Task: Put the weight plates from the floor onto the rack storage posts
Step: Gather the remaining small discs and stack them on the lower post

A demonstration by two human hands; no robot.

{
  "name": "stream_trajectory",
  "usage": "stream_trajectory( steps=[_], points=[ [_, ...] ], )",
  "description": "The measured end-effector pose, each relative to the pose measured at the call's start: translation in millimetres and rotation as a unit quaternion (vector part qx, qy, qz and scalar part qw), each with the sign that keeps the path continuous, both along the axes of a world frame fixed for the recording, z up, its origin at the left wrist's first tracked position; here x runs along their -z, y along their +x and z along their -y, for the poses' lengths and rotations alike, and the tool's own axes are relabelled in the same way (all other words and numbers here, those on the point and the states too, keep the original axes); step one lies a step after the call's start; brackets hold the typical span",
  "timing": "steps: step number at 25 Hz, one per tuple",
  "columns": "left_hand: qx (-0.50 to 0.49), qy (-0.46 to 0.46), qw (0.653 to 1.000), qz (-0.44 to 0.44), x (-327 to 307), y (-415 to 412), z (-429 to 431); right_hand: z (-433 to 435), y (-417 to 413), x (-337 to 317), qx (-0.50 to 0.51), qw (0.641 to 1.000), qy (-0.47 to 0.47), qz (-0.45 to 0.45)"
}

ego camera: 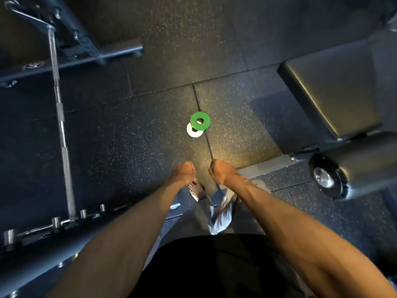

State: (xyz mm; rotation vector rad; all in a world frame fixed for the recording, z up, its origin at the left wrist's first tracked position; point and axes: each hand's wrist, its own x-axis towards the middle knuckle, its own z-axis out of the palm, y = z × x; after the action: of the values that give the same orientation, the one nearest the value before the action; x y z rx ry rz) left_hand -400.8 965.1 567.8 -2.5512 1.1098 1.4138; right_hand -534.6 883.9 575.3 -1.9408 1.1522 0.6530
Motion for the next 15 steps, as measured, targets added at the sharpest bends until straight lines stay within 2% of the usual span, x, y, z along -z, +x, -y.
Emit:
stream_trajectory(
  steps=[7, 12, 15],
  points=[
    [-0.064, -0.023, 0.997, -0.020, 19, 64, 112, 121, 81, 12, -0.064, 0.998, -0.001, -0.001],
    [-0.149, -0.030, 0.988, -0.029, 60, 108, 191, 213, 137, 64, -0.086, 0.996, 0.009, 0.011],
    [-0.182, 0.000, 0.983, -0.029, 105, 131, 233, 260, 164, 116, -0.106, 0.994, 0.037, -0.010]
  ],
)
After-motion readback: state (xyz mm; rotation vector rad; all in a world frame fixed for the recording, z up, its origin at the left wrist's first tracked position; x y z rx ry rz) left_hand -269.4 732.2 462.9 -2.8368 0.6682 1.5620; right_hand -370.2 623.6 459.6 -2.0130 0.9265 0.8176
